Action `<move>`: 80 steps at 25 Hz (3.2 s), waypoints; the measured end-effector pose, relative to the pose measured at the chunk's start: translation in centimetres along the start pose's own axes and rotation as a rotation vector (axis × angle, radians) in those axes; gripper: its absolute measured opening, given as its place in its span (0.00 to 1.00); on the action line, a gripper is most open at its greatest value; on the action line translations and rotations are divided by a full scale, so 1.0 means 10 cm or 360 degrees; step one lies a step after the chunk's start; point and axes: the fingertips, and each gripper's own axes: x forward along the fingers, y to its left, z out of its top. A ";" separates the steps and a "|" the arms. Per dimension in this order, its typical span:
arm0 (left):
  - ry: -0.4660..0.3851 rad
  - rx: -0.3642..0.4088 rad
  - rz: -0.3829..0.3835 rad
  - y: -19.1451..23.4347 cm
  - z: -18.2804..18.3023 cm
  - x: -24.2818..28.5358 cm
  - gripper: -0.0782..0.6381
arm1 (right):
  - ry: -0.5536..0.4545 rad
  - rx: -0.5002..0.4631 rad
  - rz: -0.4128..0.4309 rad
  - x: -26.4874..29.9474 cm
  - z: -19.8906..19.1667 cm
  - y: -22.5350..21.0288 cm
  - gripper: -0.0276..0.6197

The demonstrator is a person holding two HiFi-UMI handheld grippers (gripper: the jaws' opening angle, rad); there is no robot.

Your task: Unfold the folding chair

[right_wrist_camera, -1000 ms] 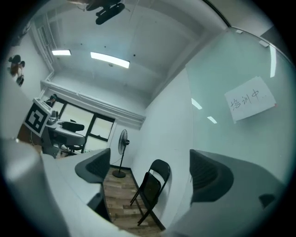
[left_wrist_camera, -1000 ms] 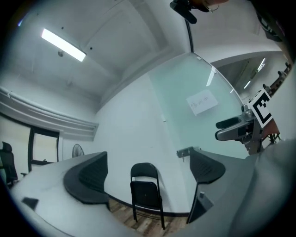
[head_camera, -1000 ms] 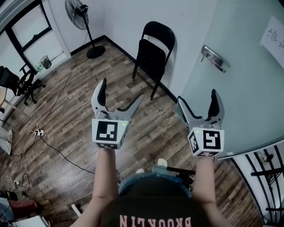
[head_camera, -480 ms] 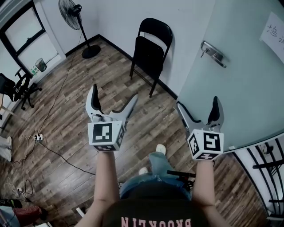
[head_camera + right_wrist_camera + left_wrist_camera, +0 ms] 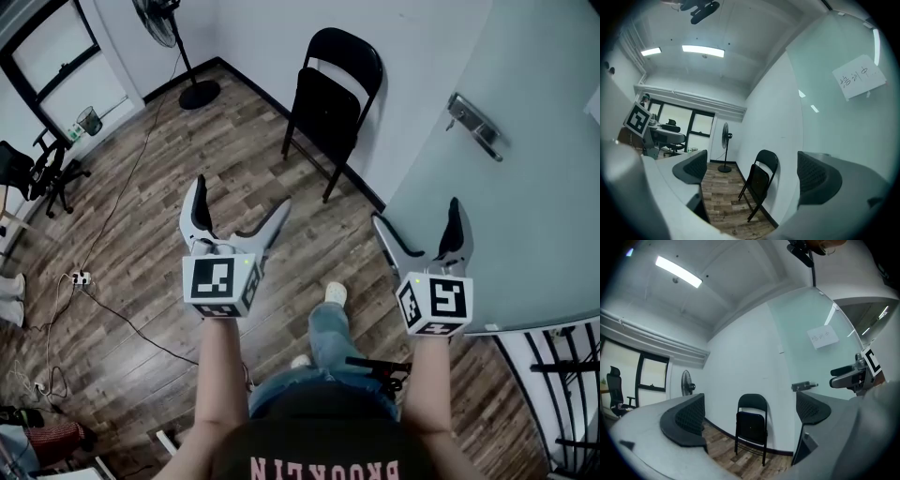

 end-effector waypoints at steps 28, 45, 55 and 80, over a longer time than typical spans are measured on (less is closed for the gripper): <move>0.0061 -0.0059 0.0089 0.09 -0.15 3.12 0.91 | 0.0052 -0.0057 0.0207 2.83 -0.39 -1.54 0.93; 0.0134 -0.0156 0.0016 0.12 -0.38 3.83 0.91 | 0.0136 0.0111 0.0213 3.36 -0.75 -1.81 0.93; 0.0167 -0.0213 -0.0063 0.40 -0.65 4.59 0.91 | 0.0154 0.0202 0.0211 4.03 -0.93 -1.88 0.93; 0.0491 -0.0337 -0.0490 1.28 -1.80 7.31 0.91 | 0.0565 0.0232 -0.0015 6.61 -1.87 -2.16 0.93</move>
